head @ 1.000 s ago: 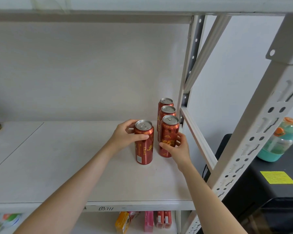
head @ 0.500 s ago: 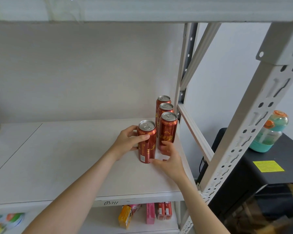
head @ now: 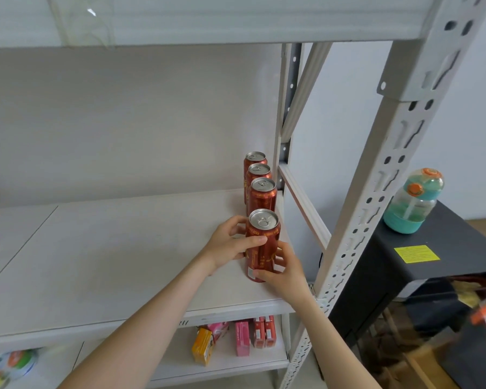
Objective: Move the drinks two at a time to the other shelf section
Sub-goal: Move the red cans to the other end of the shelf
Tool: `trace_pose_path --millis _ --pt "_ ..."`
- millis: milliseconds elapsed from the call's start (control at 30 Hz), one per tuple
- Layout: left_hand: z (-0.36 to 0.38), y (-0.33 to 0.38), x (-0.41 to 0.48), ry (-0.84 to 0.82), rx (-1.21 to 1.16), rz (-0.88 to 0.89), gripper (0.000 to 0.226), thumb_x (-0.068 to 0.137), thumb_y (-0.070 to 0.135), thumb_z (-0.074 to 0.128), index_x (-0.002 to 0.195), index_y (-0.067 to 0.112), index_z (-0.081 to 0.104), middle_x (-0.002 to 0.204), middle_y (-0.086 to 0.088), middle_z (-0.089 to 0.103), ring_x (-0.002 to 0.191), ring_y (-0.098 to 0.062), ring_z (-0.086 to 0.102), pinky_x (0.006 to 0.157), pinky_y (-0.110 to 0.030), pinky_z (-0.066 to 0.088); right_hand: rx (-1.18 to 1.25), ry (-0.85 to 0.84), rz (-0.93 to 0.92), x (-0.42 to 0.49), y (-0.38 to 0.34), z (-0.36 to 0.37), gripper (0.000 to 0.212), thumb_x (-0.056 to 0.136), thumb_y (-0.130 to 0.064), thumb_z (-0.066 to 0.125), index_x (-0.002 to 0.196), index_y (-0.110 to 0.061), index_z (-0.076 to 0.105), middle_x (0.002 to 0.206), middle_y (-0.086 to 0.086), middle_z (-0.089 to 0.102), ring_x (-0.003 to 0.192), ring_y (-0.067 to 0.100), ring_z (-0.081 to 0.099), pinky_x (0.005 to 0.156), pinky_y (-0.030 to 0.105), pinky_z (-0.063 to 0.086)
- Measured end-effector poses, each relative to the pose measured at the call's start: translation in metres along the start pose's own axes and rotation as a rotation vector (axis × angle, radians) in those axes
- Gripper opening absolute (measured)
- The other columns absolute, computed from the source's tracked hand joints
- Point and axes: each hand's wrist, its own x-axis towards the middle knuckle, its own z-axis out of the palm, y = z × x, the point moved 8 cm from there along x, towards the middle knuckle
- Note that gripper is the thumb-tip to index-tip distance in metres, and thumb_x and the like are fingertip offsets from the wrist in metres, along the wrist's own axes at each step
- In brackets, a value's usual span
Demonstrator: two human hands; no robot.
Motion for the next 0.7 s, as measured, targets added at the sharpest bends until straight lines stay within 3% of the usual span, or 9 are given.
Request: trace_pose_path --millis 333,567,700 --pt "0.010 -0.001 0.012 0.037 -0.020 -0.038 0.039 0.078 0.025 0.081 0.110 0.014 0.060 0.111 -0.005 0.069 0.102 -0.017 0.068 0.082 -0.032 0.057 0.024 0.027 0.037 0.007 0.005 -0.010 0.064 0.071 -0.021 0.085 0.123 -0.029 0.049 0.114 -0.011 0.060 0.105 0.004 0.056 0.078 0.014 0.045" --pt "0.004 -0.002 0.023 0.060 -0.023 -0.030 0.061 0.053 0.048 0.085 0.101 0.019 0.062 0.106 -0.003 0.070 0.100 -0.015 0.069 0.088 -0.039 0.058 0.030 0.022 0.028 0.021 0.004 -0.010 0.064 0.071 -0.016 0.085 0.123 -0.026 0.050 0.112 -0.012 0.061 0.106 0.003 0.056 0.075 0.012 0.046" --pt "0.003 -0.002 0.030 0.050 -0.033 -0.025 0.043 0.071 0.033 0.086 0.103 0.017 0.061 0.102 -0.002 0.068 0.097 -0.015 0.069 0.084 -0.034 0.058 0.042 0.021 0.025 0.026 0.002 -0.010 0.063 0.073 -0.015 0.084 0.124 -0.026 0.049 0.113 -0.012 0.060 0.104 0.001 0.055 0.071 0.006 0.047"
